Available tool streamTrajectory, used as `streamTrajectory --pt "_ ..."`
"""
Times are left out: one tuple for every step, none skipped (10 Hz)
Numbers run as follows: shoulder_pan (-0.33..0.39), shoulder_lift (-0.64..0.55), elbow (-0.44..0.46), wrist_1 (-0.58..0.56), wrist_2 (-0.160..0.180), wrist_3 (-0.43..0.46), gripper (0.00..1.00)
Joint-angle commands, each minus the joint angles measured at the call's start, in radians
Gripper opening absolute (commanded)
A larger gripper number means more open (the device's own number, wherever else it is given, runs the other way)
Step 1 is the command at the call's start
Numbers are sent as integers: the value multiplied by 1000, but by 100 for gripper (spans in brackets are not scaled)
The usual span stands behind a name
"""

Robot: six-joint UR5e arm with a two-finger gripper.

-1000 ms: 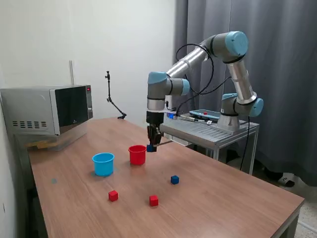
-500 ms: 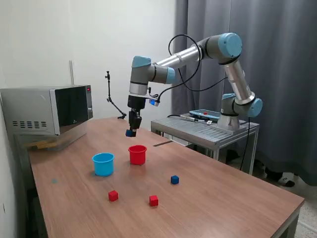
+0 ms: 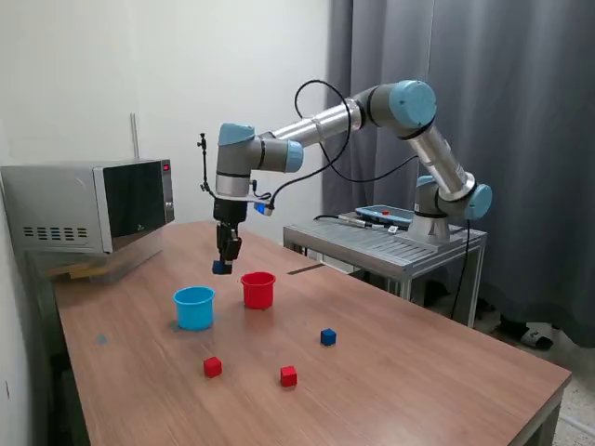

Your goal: Place red objects in the red bin, and blue objects in the blue bin.

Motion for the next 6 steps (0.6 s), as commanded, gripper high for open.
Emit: streamTrajectory --pt "-28 33 -38 5 0 -4 0" --pt "-34 48 -46 5 0 -5 0" --pt "-42 65 -67 5 2 -8 0" --pt "-46 87 -92 5 2 -13 0" --pt "-47 99 -101 5 5 -43 0" --pt "-48 111 -115 5 5 -50 0"
